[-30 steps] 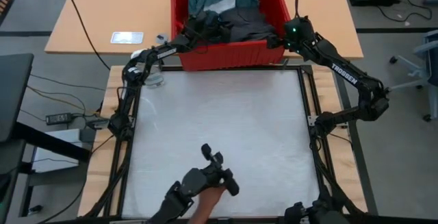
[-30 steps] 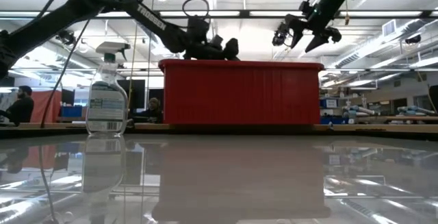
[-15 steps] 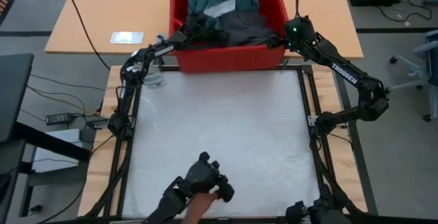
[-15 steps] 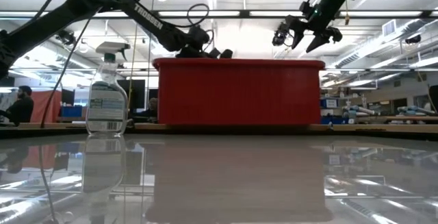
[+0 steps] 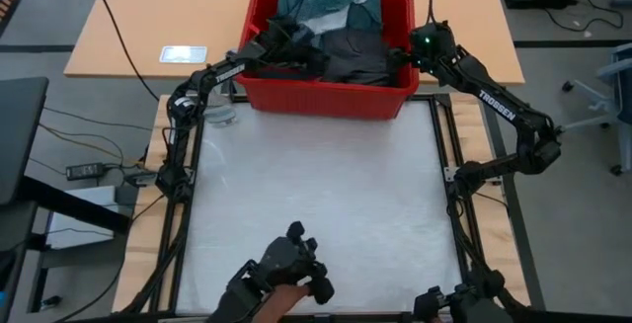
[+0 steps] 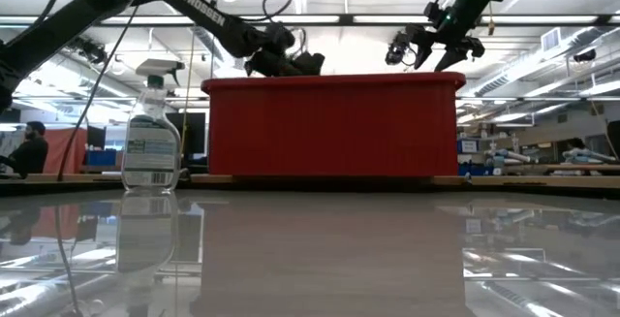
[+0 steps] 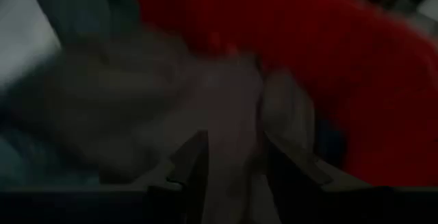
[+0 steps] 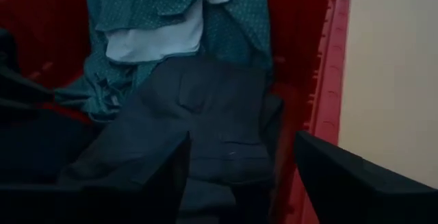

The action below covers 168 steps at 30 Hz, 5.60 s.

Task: Fold Laundry from Bin
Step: Put the gray short on the table, then adjust the red organizer bin

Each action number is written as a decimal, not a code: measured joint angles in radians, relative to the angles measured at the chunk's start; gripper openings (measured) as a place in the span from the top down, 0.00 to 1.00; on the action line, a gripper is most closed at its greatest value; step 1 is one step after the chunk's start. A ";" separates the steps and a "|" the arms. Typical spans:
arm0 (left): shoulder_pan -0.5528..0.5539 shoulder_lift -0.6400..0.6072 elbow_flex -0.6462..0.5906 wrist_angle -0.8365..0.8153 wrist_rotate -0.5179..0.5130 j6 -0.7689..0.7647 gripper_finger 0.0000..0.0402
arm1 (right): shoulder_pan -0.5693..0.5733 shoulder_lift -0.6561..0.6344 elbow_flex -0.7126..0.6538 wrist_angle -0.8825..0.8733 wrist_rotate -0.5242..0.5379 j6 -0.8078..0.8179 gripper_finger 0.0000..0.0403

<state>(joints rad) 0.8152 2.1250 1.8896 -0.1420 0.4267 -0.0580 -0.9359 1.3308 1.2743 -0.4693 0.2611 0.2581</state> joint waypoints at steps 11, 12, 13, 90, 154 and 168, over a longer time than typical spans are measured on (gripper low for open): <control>-0.071 0.063 0.003 0.191 -0.179 0.042 0.65 | -0.002 0.000 0.000 -0.019 -0.016 0.009 0.34; -0.077 0.080 0.002 0.175 -0.192 0.042 0.65 | -0.003 0.000 0.000 -0.020 -0.016 0.012 0.34; -0.082 0.094 0.001 0.151 -0.205 0.033 0.65 | -0.003 0.000 0.000 -0.021 -0.016 0.015 0.34; -0.378 -0.453 0.430 -0.903 -0.267 0.068 1.00 | 0.246 -0.002 0.000 0.243 -0.501 0.185 0.99; -0.693 -0.395 -0.461 -0.564 -0.357 -0.635 0.56 | 0.624 0.010 -0.265 -0.289 -0.027 0.439 0.70; -0.181 -0.381 -0.460 -0.395 -0.167 -0.211 0.57 | 0.193 0.018 -0.270 0.051 -0.019 0.339 0.70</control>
<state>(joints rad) 0.6345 1.7443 1.4295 -0.5368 0.2598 -0.2688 -0.7428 1.3486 1.0046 -0.4185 0.2416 0.5970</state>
